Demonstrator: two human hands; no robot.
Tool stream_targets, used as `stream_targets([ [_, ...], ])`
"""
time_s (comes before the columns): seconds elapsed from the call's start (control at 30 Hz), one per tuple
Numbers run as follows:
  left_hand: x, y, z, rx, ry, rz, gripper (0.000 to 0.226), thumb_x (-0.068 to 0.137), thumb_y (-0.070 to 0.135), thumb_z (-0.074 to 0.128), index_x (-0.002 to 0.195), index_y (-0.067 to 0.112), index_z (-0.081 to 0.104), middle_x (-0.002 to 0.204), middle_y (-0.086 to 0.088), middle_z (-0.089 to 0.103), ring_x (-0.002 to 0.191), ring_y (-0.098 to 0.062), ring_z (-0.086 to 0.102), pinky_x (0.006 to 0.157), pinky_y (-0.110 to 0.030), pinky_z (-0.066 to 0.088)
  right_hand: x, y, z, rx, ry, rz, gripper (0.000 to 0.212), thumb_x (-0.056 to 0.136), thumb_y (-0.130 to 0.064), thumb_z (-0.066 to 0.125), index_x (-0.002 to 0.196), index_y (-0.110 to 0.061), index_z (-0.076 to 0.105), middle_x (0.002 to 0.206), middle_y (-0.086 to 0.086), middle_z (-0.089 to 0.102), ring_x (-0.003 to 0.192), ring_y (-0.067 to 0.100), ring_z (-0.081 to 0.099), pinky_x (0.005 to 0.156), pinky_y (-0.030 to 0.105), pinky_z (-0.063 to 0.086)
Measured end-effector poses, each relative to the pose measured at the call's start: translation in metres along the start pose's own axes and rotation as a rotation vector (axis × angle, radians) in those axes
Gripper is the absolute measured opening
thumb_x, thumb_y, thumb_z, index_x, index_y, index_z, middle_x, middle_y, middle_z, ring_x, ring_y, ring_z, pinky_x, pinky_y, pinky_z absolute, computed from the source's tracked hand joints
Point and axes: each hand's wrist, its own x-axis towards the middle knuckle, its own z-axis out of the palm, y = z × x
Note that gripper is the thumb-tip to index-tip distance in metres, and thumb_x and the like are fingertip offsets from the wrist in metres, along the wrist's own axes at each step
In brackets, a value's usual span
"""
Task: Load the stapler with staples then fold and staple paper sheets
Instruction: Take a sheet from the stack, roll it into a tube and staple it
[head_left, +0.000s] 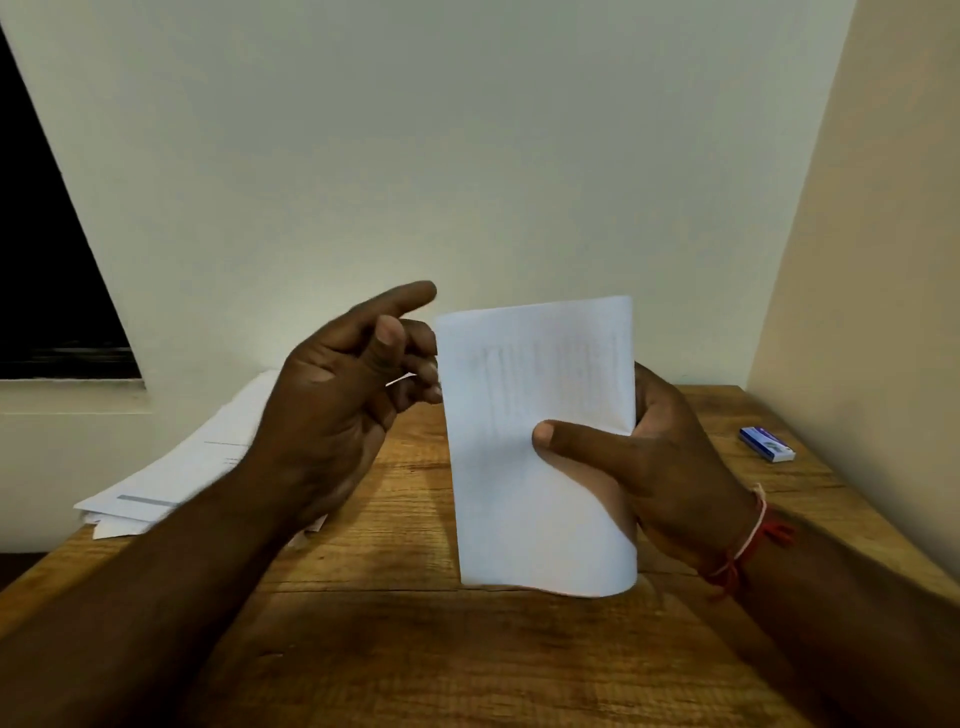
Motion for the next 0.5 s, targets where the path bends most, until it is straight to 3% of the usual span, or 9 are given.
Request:
stream_targets([
  [0.17, -0.003, 0.008, 0.001, -0.047, -0.045, 0.004, 0.038, 0.088, 0.037, 0.076, 0.121, 0.023, 0.087, 0.088, 0.002, 0.068, 0.079, -0.009, 0.067, 0.075, -0.021, 0.058, -0.006, -0.001, 0.006, 0.057, -0.144, 0.042, 0.056, 0.077, -0.003, 0.086, 0.130, -0.014, 0.071, 0.121, 0.007, 0.082, 0.110, 0.030, 0.080, 0.088, 0.045, 0.068],
  [0.33, -0.009, 0.007, 0.001, -0.083, -0.103, -0.075, 0.047, 0.080, 0.051, 0.089, 0.118, 0.024, 0.088, 0.095, 0.006, 0.082, 0.087, -0.004, 0.077, 0.080, -0.018, 0.061, -0.007, -0.002, 0.007, 0.122, -0.180, 0.071, 0.056, 0.079, 0.000, 0.083, 0.132, -0.010, 0.069, 0.124, 0.012, 0.081, 0.111, 0.035, 0.080, 0.091, 0.050, 0.067],
  [0.5, -0.010, 0.009, 0.002, -0.052, -0.124, -0.073, 0.044, 0.080, 0.046, 0.092, 0.120, 0.026, 0.088, 0.107, 0.001, 0.081, 0.094, -0.012, 0.077, 0.082, -0.021, 0.060, -0.006, -0.002, 0.007, 0.134, -0.176, 0.085, 0.056, 0.080, 0.000, 0.086, 0.132, -0.010, 0.069, 0.124, 0.012, 0.081, 0.111, 0.035, 0.080, 0.089, 0.047, 0.067],
])
